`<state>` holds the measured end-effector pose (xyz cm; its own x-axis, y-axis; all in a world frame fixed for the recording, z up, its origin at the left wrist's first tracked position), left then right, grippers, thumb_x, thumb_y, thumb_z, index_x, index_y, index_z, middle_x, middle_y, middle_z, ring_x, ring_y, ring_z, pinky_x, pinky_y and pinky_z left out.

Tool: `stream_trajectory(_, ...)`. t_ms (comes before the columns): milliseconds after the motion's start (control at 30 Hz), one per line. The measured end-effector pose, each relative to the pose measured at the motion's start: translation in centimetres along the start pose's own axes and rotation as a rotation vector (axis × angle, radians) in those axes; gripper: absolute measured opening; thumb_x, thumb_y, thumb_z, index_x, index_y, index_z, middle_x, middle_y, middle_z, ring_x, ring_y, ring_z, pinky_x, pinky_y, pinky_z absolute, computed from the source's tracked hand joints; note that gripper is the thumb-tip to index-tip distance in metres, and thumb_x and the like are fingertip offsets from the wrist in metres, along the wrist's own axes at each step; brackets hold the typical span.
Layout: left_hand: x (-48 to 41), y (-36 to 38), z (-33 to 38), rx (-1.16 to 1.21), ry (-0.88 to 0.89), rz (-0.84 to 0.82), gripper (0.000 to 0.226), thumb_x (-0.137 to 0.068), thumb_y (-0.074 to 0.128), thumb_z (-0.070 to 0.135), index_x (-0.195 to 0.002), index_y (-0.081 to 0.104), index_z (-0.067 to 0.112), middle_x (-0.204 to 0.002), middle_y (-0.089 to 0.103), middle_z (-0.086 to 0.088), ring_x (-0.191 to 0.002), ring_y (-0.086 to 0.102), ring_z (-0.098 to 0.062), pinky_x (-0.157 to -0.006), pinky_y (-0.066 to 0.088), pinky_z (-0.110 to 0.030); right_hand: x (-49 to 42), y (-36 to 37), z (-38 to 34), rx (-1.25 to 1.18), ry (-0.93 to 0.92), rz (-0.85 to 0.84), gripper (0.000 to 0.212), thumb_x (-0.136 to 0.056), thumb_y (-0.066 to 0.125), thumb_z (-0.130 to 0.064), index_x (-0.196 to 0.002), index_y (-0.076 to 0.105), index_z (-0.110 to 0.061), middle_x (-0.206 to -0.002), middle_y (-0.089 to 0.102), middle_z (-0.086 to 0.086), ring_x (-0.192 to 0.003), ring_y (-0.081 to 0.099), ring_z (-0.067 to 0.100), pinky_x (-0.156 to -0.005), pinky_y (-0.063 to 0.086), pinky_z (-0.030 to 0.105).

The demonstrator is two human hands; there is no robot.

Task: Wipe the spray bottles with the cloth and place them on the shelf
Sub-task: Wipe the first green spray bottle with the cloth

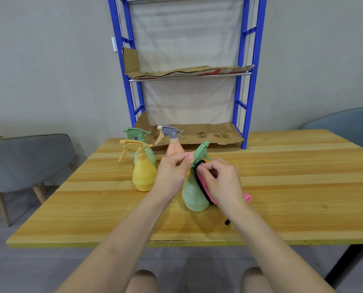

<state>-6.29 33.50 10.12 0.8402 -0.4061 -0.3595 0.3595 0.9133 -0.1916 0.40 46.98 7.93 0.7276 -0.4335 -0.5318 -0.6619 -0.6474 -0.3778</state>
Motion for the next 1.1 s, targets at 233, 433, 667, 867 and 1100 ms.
stream_trajectory(233, 0.0, 0.2, -0.3, -0.014, 0.036, 0.05, 0.034, -0.104, 0.057, 0.022, -0.076, 0.076, 0.029, -0.072, 0.062, -0.014, -0.075, 0.05, -0.016, -0.072, 0.042, -0.035, 0.2, 0.8, -1.4, 0.279, -0.078, 0.044, 0.017, -0.092, 0.075, -0.023, -0.08, 0.067, -0.013, -0.084, 0.06, -0.002, -0.075, 0.055, 0.021, -0.065, 0.037, 0.031)
stream_trajectory(433, -0.5, -0.3, -0.2, -0.055, 0.016, -0.015, 0.027, -0.106, 0.057, 0.025, -0.095, 0.081, 0.019, -0.087, 0.076, -0.009, -0.081, 0.059, -0.022, -0.081, 0.051, -0.039, -0.7, -0.9, 0.3, -0.254, 0.178, -0.142, 0.01, -0.095, 0.074, -0.015, -0.086, 0.079, -0.017, -0.084, 0.077, -0.003, -0.081, 0.071, 0.009, -0.078, 0.053, 0.024)
stream_trajectory(667, -0.4, -0.2, -0.3, -0.054, 0.034, 0.006, 0.031, -0.105, 0.057, 0.026, -0.083, 0.079, 0.024, -0.075, 0.066, -0.017, -0.075, 0.05, -0.014, -0.072, 0.044, -0.034, -0.5, 0.1, 0.2, 0.044, -0.063, -0.034, 0.008, -0.093, 0.075, -0.014, -0.086, 0.078, -0.012, -0.082, 0.064, -0.005, -0.074, 0.057, 0.01, -0.069, 0.038, 0.012)
stream_trajectory(867, -0.9, -0.5, -0.3, -0.176, 0.077, -0.028, 0.027, -0.104, 0.057, 0.034, -0.089, 0.08, 0.035, -0.075, 0.07, 0.01, -0.077, 0.056, -0.013, -0.079, 0.051, -0.04, -0.5, 0.3, 0.6, 0.045, -0.059, -0.009, 0.011, -0.095, 0.073, -0.016, -0.087, 0.078, -0.011, -0.083, 0.065, 0.0, -0.077, 0.058, 0.015, -0.072, 0.047, 0.031)
stream_trajectory(1100, -1.5, -1.1, 0.9, -0.362, 0.057, -0.137, 0.027, -0.09, 0.057, 0.056, -0.112, 0.072, 0.057, -0.108, 0.077, 0.014, -0.112, 0.067, -0.014, -0.101, 0.053, -0.051, -0.2, -1.0, -0.1, -0.025, 0.043, -0.126, 0.024, -0.099, 0.067, -0.02, -0.079, 0.078, -0.027, -0.073, 0.07, -0.013, -0.082, 0.064, 0.018, -0.084, 0.051, 0.041)
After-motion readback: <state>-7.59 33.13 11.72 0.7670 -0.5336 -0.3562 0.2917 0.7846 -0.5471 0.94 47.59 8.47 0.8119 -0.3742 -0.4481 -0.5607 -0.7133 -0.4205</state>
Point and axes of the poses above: each hand's wrist, its own x-axis away from the middle knuckle, its own y-axis out of the palm, z = x × y, the point moved 3 cm from there along -x, towards the middle knuckle
